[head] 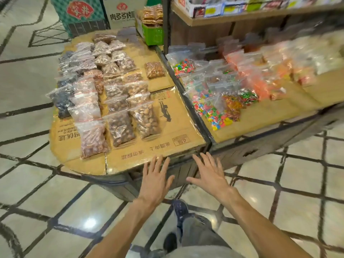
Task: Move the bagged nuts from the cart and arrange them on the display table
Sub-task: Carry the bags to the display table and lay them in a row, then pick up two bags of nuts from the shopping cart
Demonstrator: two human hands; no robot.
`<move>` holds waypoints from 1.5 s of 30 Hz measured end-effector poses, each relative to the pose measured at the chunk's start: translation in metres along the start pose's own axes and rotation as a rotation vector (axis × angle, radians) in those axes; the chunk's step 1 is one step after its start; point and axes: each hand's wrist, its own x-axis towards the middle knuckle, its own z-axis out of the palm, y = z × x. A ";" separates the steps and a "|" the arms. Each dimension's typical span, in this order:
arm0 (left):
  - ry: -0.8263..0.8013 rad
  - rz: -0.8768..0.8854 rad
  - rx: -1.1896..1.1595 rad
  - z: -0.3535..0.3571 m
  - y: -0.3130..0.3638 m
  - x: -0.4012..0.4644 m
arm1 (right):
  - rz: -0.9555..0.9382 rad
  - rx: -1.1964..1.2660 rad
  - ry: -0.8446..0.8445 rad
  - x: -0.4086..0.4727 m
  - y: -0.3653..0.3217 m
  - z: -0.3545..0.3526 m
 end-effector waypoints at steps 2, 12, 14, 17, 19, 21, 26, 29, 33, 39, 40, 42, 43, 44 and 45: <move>-0.015 0.067 0.007 0.004 0.031 0.005 | 0.049 0.014 0.029 -0.017 0.028 0.002; -0.084 0.399 0.108 0.016 0.239 0.062 | 0.371 0.211 0.141 -0.101 0.215 0.005; -0.085 0.452 0.107 0.020 0.293 0.077 | 0.418 0.244 0.157 -0.118 0.263 0.003; -0.099 0.534 0.102 0.028 0.378 0.093 | 0.479 0.279 0.185 -0.148 0.338 0.001; -0.112 0.586 0.107 0.036 0.437 0.101 | 0.531 0.300 0.211 -0.170 0.387 0.003; -0.139 0.640 0.105 0.044 0.494 0.108 | 0.577 0.301 0.243 -0.192 0.432 0.005; -0.109 0.782 0.101 0.065 0.620 0.122 | 0.720 0.276 0.275 -0.243 0.536 0.000; -0.127 0.879 0.125 0.074 0.685 0.134 | 0.803 0.286 0.275 -0.264 0.588 -0.003; -0.132 0.984 0.138 0.091 0.766 0.165 | 0.898 0.317 0.259 -0.277 0.658 -0.009; -0.141 1.101 0.161 0.116 0.889 0.242 | 1.018 0.366 0.258 -0.266 0.783 -0.020; -0.154 1.120 0.159 0.117 0.912 0.257 | 1.043 0.362 0.264 -0.261 0.807 -0.025; -0.159 1.158 0.155 0.118 0.960 0.288 | 1.091 0.356 0.258 -0.251 0.853 -0.040; -0.170 1.168 0.151 0.119 0.983 0.304 | 1.114 0.360 0.261 -0.247 0.875 -0.048; -0.183 1.177 0.149 0.117 1.008 0.319 | 1.138 0.371 0.274 -0.244 0.897 -0.057; -0.191 1.187 0.146 0.114 1.033 0.333 | 1.160 0.391 0.286 -0.241 0.920 -0.066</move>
